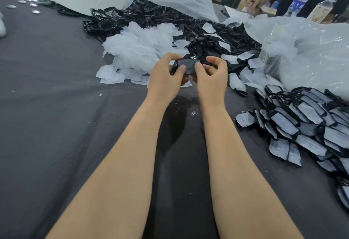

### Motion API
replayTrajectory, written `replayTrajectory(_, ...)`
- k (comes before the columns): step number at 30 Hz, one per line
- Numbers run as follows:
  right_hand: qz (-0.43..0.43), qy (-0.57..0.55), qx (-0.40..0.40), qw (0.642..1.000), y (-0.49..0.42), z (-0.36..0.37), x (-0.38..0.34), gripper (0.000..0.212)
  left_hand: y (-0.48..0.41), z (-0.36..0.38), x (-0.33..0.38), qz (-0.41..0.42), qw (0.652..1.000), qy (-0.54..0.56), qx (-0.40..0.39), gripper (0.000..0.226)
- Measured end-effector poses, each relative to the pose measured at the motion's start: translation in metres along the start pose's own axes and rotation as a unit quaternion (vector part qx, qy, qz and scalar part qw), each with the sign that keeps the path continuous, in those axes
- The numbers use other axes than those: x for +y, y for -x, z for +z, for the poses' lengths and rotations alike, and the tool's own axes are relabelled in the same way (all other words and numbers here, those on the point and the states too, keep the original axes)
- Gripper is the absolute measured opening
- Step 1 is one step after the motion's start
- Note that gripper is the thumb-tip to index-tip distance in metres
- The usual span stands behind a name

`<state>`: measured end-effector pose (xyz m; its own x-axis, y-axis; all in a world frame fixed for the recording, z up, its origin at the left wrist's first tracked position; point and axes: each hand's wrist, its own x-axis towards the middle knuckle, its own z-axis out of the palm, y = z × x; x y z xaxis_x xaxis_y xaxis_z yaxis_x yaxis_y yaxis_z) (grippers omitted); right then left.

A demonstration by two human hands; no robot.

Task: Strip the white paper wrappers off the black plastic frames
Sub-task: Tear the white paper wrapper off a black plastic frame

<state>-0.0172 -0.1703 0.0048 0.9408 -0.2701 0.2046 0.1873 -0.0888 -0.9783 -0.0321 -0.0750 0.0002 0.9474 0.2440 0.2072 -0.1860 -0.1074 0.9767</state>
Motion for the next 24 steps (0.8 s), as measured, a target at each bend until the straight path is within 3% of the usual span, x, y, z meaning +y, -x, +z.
replayTrajectory(3,0.075,-0.091,-0.038,0.992,-0.0048,0.0004,0.0005,0.017,0.0000,-0.0009,0.0010,-0.015,1.000,0.020,0.010,0.015)
replayTrajectory(5,0.097,-0.094,-0.059,0.989,-0.0057,0.0010,0.0006,0.013,0.0005,-0.0013,0.0008,-0.016,1.000,0.019,0.011,0.015)
replayTrajectory(11,0.107,-0.082,-0.074,0.988,-0.0045,0.0002,0.0004,0.014,0.0004,-0.0020,-0.0002,-0.015,1.000,0.011,0.008,0.014)
replayTrajectory(14,0.126,-0.101,-0.070,0.984,-0.0047,-0.0008,-0.0002,0.001,0.0006,-0.0014,-0.0011,-0.008,1.000,0.002,0.004,0.015)
replayTrajectory(16,0.141,-0.119,-0.063,0.981,-0.0044,-0.0012,-0.0010,0.012,0.0003,-0.0013,-0.0012,-0.007,1.000,0.001,0.005,0.017)
replayTrajectory(19,0.141,-0.125,-0.061,0.980,-0.0039,-0.0022,-0.0021,0.011,-0.0002,-0.0019,-0.0013,-0.009,1.000,0.004,0.009,0.018)
replayTrajectory(21,0.107,-0.080,-0.057,0.989,-0.0043,-0.0014,-0.0006,0.009,0.0000,-0.0012,-0.0019,-0.011,1.000,0.002,0.009,0.017)
replayTrajectory(24,0.006,0.097,-0.025,0.995,-0.0048,0.0014,0.0036,0.017,0.0006,0.0012,-0.0026,-0.008,1.000,-0.005,0.002,0.019)
